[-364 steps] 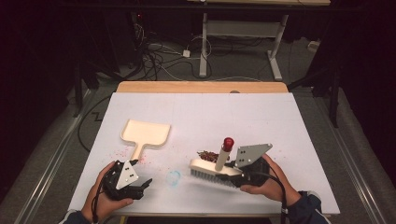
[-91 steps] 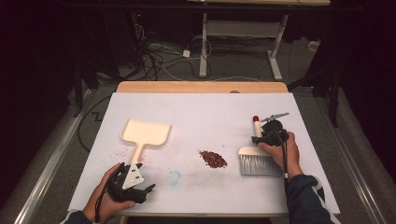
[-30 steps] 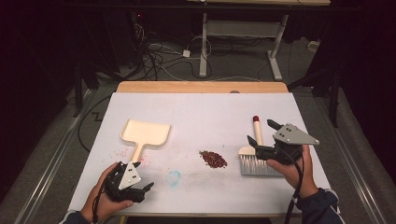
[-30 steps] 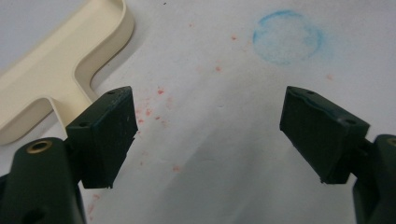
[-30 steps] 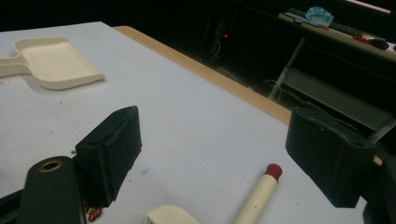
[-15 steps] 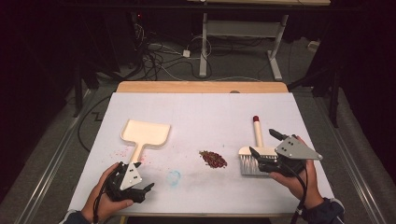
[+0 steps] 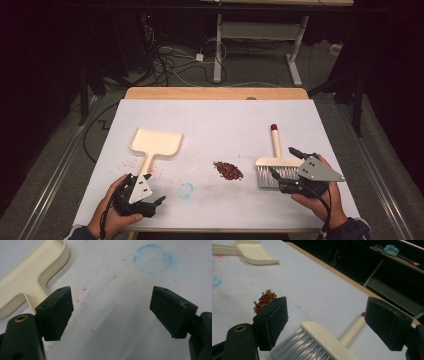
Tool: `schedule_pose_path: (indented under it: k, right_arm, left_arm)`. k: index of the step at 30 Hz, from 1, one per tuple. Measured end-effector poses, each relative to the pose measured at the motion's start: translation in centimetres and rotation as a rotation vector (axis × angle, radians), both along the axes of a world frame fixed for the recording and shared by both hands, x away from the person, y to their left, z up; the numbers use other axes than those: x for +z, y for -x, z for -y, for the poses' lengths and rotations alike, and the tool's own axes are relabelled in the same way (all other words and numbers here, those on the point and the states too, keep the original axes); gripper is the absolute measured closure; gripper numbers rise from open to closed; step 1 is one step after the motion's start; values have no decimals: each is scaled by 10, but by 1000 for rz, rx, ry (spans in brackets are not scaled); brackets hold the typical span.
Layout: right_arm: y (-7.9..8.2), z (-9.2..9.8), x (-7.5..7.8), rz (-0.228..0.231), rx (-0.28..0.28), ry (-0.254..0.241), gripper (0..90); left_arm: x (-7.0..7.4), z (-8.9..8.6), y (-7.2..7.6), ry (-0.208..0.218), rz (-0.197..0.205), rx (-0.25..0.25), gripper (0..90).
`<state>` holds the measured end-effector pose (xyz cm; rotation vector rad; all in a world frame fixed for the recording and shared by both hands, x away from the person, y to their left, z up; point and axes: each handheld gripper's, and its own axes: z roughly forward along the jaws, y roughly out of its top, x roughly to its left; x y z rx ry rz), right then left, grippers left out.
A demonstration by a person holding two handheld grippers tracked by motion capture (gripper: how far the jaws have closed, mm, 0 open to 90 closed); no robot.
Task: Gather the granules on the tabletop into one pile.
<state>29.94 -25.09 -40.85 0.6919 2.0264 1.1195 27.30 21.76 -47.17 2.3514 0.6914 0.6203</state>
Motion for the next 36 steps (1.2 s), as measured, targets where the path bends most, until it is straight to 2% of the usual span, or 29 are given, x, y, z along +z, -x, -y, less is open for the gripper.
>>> schedule_pose_path:
  k: [3,9,16,19,22,26,30,34,36]
  right_arm:
    - [1,1,-7,0,-5,21,202]
    - [3,7,-23,-45,17,4,206]
    - [11,15,-42,-79,5,32,205]
    - [16,20,-51,-113,4,24,204]
    - [19,22,-57,-140,8,44,204]
    - [22,21,-54,-125,32,30,202]
    - [24,20,-50,-109,31,24,202]
    - [25,17,-49,-98,27,41,202]
    - [25,15,-48,-85,21,54,202]
  left_arm:
    - [0,0,0,-4,3,3,183]
    - [0,-1,0,0,3,19,182]
    - [1,-1,1,7,16,23,183]
    - [3,-1,2,20,23,23,183]
    - [4,-1,1,22,39,27,183]
    - [5,-1,0,36,47,33,183]
    - [4,1,1,28,43,22,182]
    - [3,0,2,23,42,16,182]
    - [3,-1,2,36,40,22,182]
